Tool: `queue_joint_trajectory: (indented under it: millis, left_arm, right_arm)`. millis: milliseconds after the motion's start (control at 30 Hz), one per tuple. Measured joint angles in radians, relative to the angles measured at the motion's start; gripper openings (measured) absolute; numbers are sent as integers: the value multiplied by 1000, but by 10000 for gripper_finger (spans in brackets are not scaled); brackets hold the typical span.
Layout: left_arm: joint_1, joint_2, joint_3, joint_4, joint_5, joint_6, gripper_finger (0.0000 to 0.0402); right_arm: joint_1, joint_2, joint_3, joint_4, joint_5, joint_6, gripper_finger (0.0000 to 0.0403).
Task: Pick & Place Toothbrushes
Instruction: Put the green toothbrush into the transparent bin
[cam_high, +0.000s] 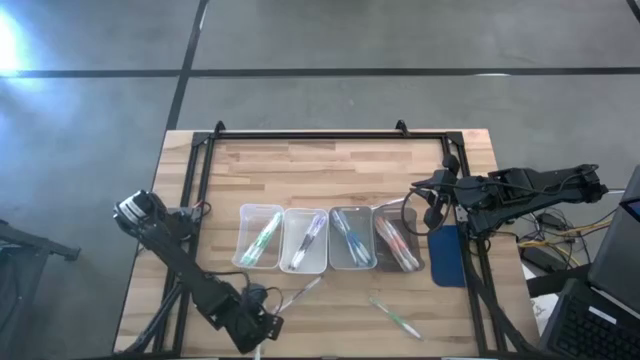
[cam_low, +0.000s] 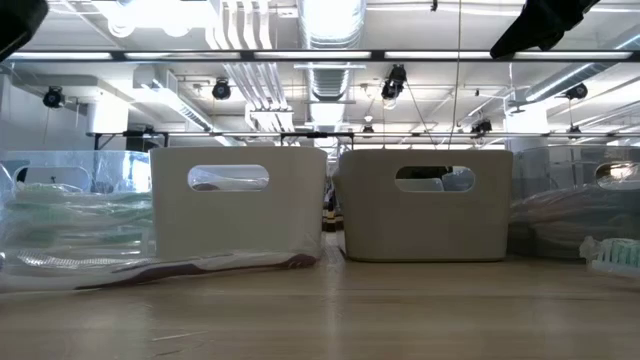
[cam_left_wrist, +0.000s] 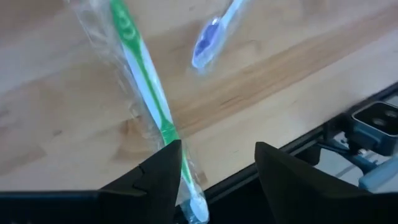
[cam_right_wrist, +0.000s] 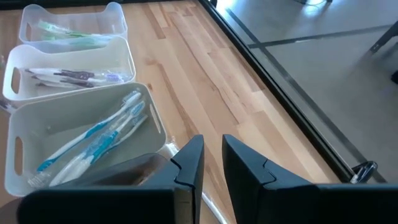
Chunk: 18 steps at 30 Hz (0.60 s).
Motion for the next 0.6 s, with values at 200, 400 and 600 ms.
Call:
queue_joint_trajectory:
  millis: [200,400,600]
  left_arm:
    - [-14,57,8,79,10,-60,206]
    - [-14,120,50,68,71,-88,206]
    - [-12,129,73,62,89,-120,206]
  right_arm:
    - [0,0,0,0,0,-14,52]
    - [0,0,0,0,0,-57,52]
    - [0,0,0,1,0,-77,52]
